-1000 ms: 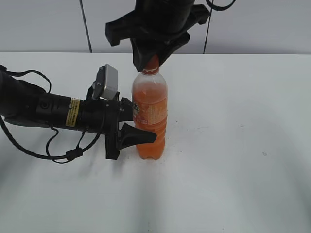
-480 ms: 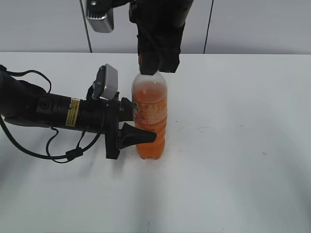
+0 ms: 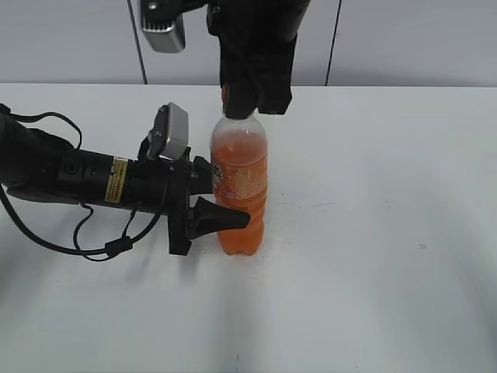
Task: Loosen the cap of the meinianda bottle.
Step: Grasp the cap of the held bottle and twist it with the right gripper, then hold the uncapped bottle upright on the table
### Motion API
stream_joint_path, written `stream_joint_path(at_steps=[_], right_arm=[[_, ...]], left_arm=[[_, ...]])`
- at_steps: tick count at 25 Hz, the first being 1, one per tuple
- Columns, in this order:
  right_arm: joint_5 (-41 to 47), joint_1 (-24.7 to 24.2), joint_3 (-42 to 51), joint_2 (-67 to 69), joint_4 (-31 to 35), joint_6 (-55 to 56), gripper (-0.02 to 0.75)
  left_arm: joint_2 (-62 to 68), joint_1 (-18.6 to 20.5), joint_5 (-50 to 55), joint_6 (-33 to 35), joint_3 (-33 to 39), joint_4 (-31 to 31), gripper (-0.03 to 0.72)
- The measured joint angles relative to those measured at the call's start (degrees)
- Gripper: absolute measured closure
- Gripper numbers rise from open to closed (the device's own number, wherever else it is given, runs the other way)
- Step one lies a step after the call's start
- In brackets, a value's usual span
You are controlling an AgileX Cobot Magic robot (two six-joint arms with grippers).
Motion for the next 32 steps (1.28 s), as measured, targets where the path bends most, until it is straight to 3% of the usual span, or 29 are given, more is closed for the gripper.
stream_joint_path(at_steps=[6,12,15,18,25,28,32], right_arm=[[0.0,0.0,0.0,-5.1,3.2,10.1,0.467],[0.0,-1.4,-0.4,-8.9,-1.2,47.9,0.466],[0.0,-4.5,-0.4,-8.9,-4.4,56.9,0.466],[0.0,-10.4,1.4,-10.5,-2.9,59.5,0.466],[-8.8,-28.4,20.4,-20.3,0.4,62.4,0.466],[-15.1,-32.7,31.4,-22.7,0.7,62.4,0.466],[-26.3,-34.0,43.5,-21.6,1.3,62.4,0.466]], left_arm=[[0.0,0.0,0.0,0.0,0.0,0.1,0.307],[0.0,0.0,0.0,0.1,0.0,0.1,0.307],[0.0,0.0,0.0,0.1,0.0,0.1,0.307],[0.0,0.0,0.0,0.1,0.0,0.1,0.307],[0.0,0.0,0.0,0.1,0.0,0.1,0.307],[0.0,0.0,0.0,0.1,0.0,0.1,0.307],[0.0,0.0,-0.2,0.1,0.0,-0.2,0.307]])
